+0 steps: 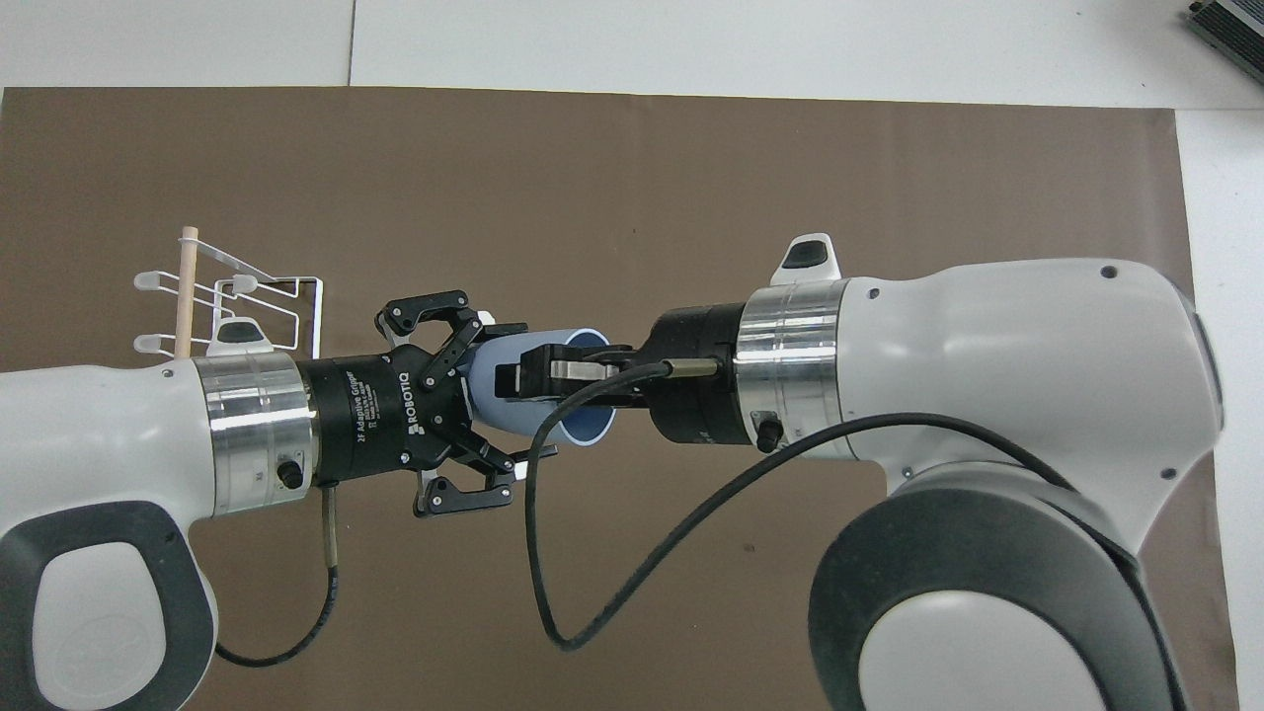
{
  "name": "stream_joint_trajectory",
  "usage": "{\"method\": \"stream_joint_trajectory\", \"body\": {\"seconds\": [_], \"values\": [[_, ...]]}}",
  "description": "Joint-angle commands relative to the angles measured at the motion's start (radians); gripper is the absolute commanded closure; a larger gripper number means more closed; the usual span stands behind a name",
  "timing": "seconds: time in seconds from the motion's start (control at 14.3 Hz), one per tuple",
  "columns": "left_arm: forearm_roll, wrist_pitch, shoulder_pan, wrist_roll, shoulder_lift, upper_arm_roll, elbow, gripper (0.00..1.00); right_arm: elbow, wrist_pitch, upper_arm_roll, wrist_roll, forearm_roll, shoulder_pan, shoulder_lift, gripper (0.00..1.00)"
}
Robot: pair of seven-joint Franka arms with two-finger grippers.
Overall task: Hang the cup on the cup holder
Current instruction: 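Close the left gripper on the cup bottom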
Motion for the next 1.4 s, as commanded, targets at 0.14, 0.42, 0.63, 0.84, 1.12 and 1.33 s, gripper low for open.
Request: {"method": "stream_joint_trajectory", "body": {"seconds": [0.14, 0.42, 0.63, 0.84, 1.12, 1.33], "values": [[-0.011, -0.004, -0.003, 0.002, -0.025, 0.002, -0.027, 0.19, -0.014, 0.022, 0.012, 0.008, 0.033, -0.019, -0.016, 1.0], [-0.003, -0.051, 0.003, 0.06, -0.026, 0.005, -0.024, 1.0, -0.014, 0.021, 0.012, 0.008, 0.033, -0.023, -0.014, 1.0], [0.012, -0.057, 0.007, 0.075, -0.025, 0.005, -0.023, 1.0, -0.014, 0.021, 0.012, 0.01, 0.033, -0.025, -0.014, 1.0], [0.018, -0.096, 0.036, 0.097, -0.026, 0.007, -0.019, 1.0, -0.014, 0.016, 0.008, 0.017, 0.03, -0.03, -0.013, 0.63], [0.023, -0.094, 0.037, 0.097, -0.025, 0.007, -0.019, 1.0, -0.014, 0.016, 0.004, 0.117, 0.018, -0.039, -0.013, 0.05], [0.176, -0.097, 0.038, 0.097, -0.025, 0.007, -0.019, 1.0, -0.016, 0.015, 0.002, 0.117, 0.016, -0.04, -0.013, 0.0]]}}
